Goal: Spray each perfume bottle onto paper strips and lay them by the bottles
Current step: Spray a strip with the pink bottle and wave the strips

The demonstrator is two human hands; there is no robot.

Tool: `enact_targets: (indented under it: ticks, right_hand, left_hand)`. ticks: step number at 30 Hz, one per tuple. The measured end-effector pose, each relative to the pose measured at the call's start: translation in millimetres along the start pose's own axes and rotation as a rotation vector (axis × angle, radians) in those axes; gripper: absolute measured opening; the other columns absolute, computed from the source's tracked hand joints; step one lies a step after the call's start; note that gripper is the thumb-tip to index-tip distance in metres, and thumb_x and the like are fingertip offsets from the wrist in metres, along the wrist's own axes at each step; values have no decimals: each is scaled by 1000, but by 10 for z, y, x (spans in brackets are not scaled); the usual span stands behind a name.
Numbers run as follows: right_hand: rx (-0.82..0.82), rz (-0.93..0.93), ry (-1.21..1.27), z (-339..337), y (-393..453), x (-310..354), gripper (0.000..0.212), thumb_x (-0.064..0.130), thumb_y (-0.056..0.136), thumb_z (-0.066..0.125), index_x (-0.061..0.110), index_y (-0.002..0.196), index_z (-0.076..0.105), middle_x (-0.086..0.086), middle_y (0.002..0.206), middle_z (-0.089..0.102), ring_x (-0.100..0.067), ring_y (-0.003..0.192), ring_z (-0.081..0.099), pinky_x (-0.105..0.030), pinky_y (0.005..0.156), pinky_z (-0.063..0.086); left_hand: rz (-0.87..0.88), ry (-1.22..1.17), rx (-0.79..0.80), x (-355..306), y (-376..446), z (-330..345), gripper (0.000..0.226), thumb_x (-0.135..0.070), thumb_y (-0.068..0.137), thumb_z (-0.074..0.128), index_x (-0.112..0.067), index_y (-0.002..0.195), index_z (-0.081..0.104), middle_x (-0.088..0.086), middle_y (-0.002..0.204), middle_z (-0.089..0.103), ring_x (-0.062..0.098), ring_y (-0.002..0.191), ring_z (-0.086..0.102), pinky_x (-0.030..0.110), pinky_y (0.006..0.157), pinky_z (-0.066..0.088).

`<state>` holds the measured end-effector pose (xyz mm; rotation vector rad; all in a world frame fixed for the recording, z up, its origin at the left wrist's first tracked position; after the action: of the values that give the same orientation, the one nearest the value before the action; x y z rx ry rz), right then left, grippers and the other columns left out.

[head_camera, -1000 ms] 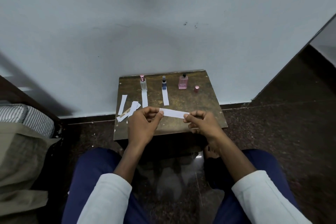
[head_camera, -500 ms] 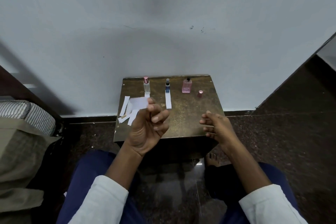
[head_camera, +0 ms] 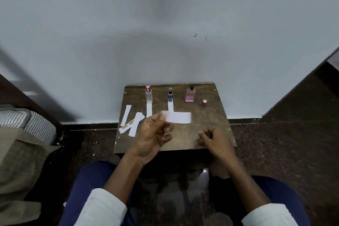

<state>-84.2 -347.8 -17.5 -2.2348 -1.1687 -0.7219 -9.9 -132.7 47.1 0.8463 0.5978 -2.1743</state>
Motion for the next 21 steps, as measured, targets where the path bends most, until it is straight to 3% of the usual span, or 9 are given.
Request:
enact_targets:
  ticks: [3,5,8,10,12,15,18,19,21]
  right_hand:
    - [14,-2,12,34,40,-21,29,46,99,67,25,80,70,8,72,77,-7,72,74,-40,76,62]
    - [29,-2,24,56,61,-43,32,56,93,64,27,80,69,9,73,78,-8,72,75,-42,77,63]
    - [33,5,16,67,41,-37,37,63,88,60,28,81,69,9,73,78,-8,72,75,-43,77,63]
    - [31,-2,11,47,29,-1,30,51,96,66,27,79,67,8,72,77,-8,71,74,-43,77,62]
    - [17,-8,6,14,23,15,29,45,99,68,26,78,67,8,71,77,-7,70,74,-42,76,62]
    - [-2,-26,-5,-27,35,26,28,41,99,68,24,78,69,7,71,76,-8,70,73,-42,76,61]
    - [13,-47,18,-6,29,59,27,41,99,69,25,79,70,6,70,76,-7,69,73,-39,74,61]
    - [16,-59,15,6,33,61,26,42,99,70,25,80,70,6,71,76,-7,69,73,-39,73,61]
    - [19,-71,5,10,23,81,24,41,99,70,26,80,70,6,71,76,-8,69,72,-38,72,60]
  left_hand:
    - [-14,-168,87,-17,6,114,31,-34,74,97,-21,92,75,-12,73,63,2,57,48,13,48,36]
    - [14,367,-155,21,75,-181,24,-28,83,90,-14,97,76,-10,75,73,5,60,57,17,54,42]
    - [133,1421,-427,-132,84,-441,16,-44,95,79,-29,98,82,-18,82,78,-5,73,70,25,69,59]
    - [234,1575,-438,-199,52,-380,18,-52,94,76,-35,97,81,-22,84,77,-6,75,70,26,71,61]
    - [239,1335,-378,-218,27,-304,12,-42,95,80,-31,98,82,-18,82,79,-4,78,72,23,75,59]
    - [74,549,-136,-41,70,-131,19,-35,87,88,-19,97,82,-7,80,77,8,75,67,24,69,52]
    - [-4,-280,358,-105,-28,375,17,-34,91,83,-26,104,77,-8,87,72,6,77,63,19,64,41]
    - [-13,-396,431,-144,-49,434,13,-29,94,80,-26,105,75,-9,90,71,5,77,62,18,63,39]
    - [6,-105,176,-27,77,149,7,-23,90,84,-25,94,78,-9,84,71,4,66,59,17,57,40]
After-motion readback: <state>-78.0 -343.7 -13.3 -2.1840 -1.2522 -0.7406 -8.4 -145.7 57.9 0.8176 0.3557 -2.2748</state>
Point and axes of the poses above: each hand's wrist, its own y-axis towards the middle knuckle, its own z-axis out of the palm, x = y × z, the point moved 10 cm from there along y, towards the middle knuckle
